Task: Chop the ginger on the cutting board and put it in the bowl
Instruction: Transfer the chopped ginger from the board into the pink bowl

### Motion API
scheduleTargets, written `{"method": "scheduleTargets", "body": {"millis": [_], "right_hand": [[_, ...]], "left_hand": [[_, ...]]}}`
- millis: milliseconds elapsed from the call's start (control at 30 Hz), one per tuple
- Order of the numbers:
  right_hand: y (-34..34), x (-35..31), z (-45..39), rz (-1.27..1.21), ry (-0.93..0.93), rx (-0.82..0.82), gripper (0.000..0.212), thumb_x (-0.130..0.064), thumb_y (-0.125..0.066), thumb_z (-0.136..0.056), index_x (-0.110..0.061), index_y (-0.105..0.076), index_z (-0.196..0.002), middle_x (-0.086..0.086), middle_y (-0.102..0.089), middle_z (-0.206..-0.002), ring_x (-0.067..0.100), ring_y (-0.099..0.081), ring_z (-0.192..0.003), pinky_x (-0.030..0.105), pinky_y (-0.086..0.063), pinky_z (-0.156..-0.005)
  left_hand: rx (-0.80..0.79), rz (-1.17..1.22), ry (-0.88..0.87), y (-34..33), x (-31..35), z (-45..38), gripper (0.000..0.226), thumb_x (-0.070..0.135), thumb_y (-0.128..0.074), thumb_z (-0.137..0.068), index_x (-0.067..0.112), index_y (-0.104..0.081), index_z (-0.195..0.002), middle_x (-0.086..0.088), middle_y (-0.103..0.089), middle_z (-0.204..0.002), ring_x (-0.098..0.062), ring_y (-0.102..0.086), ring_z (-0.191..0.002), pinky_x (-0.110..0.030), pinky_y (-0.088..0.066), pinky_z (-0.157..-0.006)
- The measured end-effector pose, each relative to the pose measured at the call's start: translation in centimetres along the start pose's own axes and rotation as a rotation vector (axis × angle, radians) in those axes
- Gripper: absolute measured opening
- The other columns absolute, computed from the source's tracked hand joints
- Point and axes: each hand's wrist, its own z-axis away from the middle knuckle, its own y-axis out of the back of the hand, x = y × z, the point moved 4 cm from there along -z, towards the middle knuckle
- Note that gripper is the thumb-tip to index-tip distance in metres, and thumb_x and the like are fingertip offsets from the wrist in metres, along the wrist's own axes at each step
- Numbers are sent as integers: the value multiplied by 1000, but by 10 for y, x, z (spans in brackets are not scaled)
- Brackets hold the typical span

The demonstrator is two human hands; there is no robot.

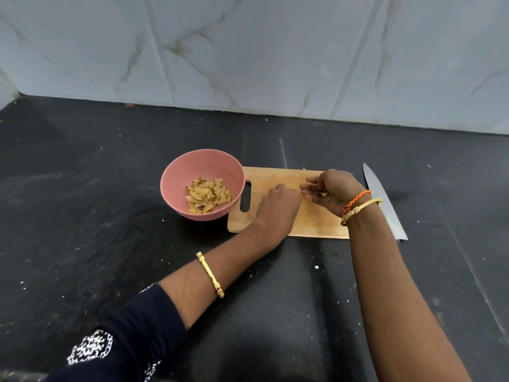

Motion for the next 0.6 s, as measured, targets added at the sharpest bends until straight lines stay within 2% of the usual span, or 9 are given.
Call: {"method": "scheduleTargets", "body": {"millis": [67, 167, 267, 300, 367, 433, 500, 600], "right_hand": [[-4, -5, 3, -108, 22, -34, 28, 9, -28, -94, 1, -55, -90, 16, -60, -86, 22, -62, -78, 29, -57, -72], [-10, -9, 7, -130, 44, -52, 23, 9, -34, -96, 2, -56, -98, 17, -64, -86, 21, -66, -77, 26, -59, -64], [-15, -8, 12, -221, 3, -118, 23, 12, -33, -95, 4, -55, -93, 20, -65, -88, 23, -66, -79, 28, -59, -64], [-15, -9, 13, -277, -14, -148, 25, 13, -31, -94, 4, -54, -93, 22, -64, -91, 25, -66, -82, 30, -59, -65], [-14, -12, 13, -364, -27, -190, 27, 15, -28, -92, 5, -53, -96, 25, -64, -95, 29, -66, -87, 32, -59, -68], [-13, -19, 13, -395, -12, -203, 30, 15, -26, -92, 5, -53, -98, 26, -64, -96, 30, -66, -88, 33, -59, -70], [-15, -26, 15, -363, 22, -205, 28, 13, -27, -94, 5, -54, -98, 25, -65, -97, 28, -67, -87, 32, -59, -71], [-32, -39, 26, -233, 116, -213, 23, 8, -37, -95, 5, -59, -92, 22, -67, -94, 25, -68, -84, 28, -59, -70]], "left_hand": [[-9, 26, 30, 1, 2, -4, 16, 1, -53, -91, 4, -63, -103, -13, -59, -101, -16, -48, -76, -24, -41, -69], [-16, 96, 97, 5, 2, -8, 14, 2, -53, -91, 6, -64, -99, -9, -61, -95, -14, -48, -75, -25, -47, -73], [-40, 184, 191, 10, -9, -12, 8, 7, -58, -89, 12, -55, -83, -6, -58, -85, -13, -48, -68, -22, -43, -62], [-70, 232, 232, 12, -14, -11, 13, 11, -61, -87, 13, -51, -79, -4, -56, -79, -12, -48, -64, -20, -39, -57], [-136, 386, 301, 17, -23, -10, 15, 16, -66, -82, 9, -55, -76, -4, -59, -71, -13, -56, -61, -20, -39, -51], [-152, 614, 346, 28, -26, -4, 16, 18, -67, -80, 2, -64, -81, -9, -69, -73, -14, -66, -64, -27, -51, -58], [-51, 805, 343, 48, -28, 3, 16, 20, -66, -80, 4, -67, -84, -7, -71, -74, -11, -69, -65, -32, -58, -70], [153, 921, 371, 91, -48, 11, 11, 24, -65, -84, 13, -66, -88, -2, -69, -77, -8, -67, -64, -26, -57, -69]]}}
